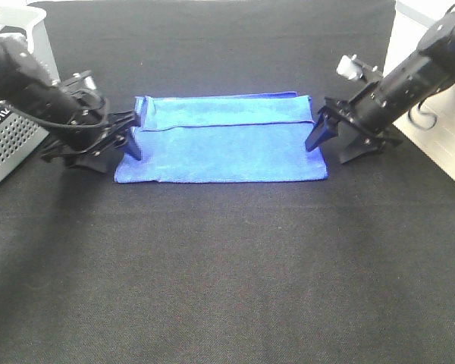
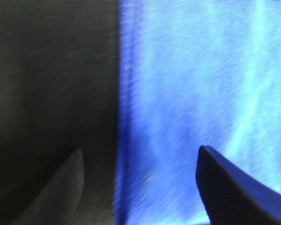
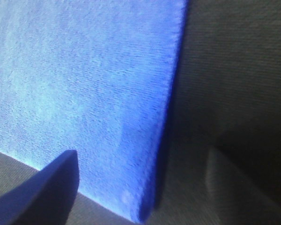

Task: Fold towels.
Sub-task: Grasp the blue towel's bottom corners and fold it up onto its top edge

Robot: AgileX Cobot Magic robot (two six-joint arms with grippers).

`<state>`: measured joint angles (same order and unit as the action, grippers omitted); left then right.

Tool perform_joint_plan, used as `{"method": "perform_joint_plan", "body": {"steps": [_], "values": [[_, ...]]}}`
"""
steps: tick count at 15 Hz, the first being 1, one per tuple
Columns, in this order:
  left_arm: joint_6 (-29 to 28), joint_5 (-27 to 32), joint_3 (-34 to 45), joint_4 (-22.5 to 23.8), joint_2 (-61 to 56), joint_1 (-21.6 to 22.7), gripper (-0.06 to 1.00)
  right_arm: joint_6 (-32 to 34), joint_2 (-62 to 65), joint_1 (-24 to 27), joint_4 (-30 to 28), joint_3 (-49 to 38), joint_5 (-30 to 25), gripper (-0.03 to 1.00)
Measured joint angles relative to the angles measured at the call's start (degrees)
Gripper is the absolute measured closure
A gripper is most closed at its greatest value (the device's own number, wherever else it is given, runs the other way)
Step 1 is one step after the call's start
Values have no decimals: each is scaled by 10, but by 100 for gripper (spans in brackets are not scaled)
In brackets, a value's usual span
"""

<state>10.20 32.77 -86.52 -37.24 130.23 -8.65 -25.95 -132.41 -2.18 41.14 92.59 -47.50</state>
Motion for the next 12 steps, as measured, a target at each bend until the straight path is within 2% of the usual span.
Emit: {"method": "perform_joint_plan", "body": {"steps": [2, 4, 7, 9, 10, 12], "values": [[0, 35, -41, -15, 26, 0, 29, -18, -6, -9, 15, 2, 8, 28], [3, 50, -62, -32, 39, -6, 34, -23, -13, -26, 22, 6, 16, 36], [13, 51, -63, -41, 45, -19, 62, -18, -19, -33, 23, 6, 28, 66], [13, 56, -63, -40, 50, -19, 86, 7, -19, -33, 23, 6, 30, 90], [13, 58, -63, -40, 50, -19, 92, 30, -19, -33, 23, 6, 30, 97], [13, 81, -63, -40, 50, -17, 93, 66, -19, -25, 23, 6, 10, 97]]}}
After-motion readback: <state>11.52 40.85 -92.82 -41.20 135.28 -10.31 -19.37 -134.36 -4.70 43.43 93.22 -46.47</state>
